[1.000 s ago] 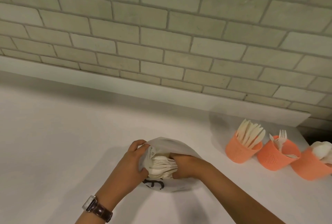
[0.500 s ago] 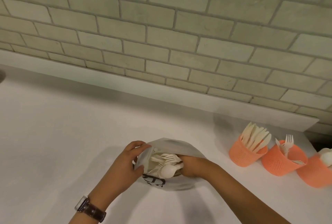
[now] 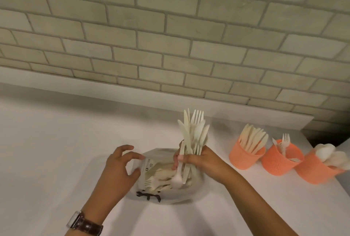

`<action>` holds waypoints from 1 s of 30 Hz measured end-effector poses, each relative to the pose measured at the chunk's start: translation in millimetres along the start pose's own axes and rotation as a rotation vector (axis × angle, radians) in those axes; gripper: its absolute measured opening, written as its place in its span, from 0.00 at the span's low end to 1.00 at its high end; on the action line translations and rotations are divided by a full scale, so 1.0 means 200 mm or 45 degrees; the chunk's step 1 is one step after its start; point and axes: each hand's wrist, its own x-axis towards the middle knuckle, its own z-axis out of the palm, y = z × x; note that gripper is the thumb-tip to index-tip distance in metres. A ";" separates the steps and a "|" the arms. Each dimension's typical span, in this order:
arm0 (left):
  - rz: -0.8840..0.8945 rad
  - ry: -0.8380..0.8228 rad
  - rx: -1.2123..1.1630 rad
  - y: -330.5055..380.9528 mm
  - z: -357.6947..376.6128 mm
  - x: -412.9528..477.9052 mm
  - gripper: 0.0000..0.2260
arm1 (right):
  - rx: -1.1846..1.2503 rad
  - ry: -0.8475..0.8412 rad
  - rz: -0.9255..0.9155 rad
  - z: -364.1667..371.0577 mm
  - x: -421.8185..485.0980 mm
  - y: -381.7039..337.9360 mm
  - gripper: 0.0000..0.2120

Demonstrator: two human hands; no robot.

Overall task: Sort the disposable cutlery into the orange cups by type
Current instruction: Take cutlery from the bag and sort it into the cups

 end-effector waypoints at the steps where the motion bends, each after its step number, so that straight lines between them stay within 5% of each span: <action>1: 0.032 0.051 0.043 0.03 0.00 0.00 0.20 | 0.147 0.045 -0.033 -0.01 -0.04 0.00 0.07; 7: 0.213 0.073 -0.115 0.32 0.11 0.00 0.19 | 0.709 0.309 -0.133 -0.05 -0.31 0.08 0.09; 14: 0.199 -0.281 -0.552 0.76 0.56 -0.11 0.10 | 0.849 0.675 0.046 -0.19 -0.62 0.24 0.07; 22: 0.171 -0.414 -0.675 1.18 1.02 -0.21 0.08 | 1.026 0.776 0.004 -0.54 -0.98 0.35 0.05; 30: 0.702 -0.564 -0.396 1.39 1.32 -0.30 0.14 | 1.082 0.758 0.083 -0.98 -1.25 0.44 0.03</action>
